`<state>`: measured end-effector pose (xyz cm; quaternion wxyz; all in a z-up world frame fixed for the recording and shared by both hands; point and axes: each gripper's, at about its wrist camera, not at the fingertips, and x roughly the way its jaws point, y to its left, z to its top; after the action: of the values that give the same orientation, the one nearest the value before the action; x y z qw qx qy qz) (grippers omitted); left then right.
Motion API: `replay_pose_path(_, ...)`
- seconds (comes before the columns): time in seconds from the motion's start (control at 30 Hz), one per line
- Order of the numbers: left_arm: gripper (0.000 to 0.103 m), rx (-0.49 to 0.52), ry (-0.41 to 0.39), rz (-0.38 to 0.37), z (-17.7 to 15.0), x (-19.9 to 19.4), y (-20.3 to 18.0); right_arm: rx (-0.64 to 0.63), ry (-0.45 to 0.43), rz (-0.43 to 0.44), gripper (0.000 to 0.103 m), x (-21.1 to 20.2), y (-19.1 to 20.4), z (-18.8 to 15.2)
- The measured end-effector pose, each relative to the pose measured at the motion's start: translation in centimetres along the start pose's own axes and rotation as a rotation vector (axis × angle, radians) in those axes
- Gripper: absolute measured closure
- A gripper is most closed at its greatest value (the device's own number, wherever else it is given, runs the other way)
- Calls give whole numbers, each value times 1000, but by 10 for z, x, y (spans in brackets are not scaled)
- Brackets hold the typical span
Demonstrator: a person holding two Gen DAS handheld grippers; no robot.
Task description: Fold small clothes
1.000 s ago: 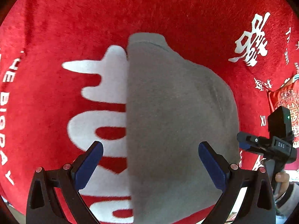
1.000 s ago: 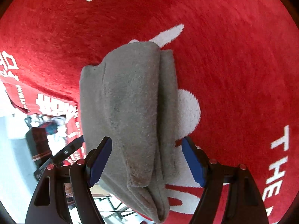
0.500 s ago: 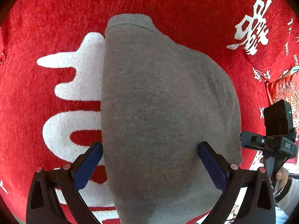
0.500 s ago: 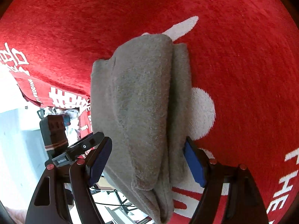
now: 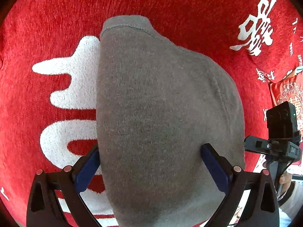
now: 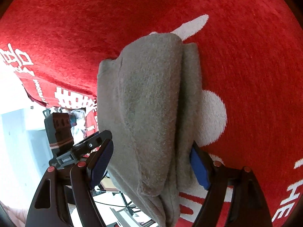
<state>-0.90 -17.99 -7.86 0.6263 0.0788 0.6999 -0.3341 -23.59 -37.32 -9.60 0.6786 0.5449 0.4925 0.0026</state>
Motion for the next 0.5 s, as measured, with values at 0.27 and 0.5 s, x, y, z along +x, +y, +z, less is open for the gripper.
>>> replay_pose_path(0.27,1,-4,32,-31,6,8,6,-15,22,49,18,13,4,7)
replay_pose_path(0.5,1,-2,5,-29,0,8,5,-58,45,43,18,22,15,9)
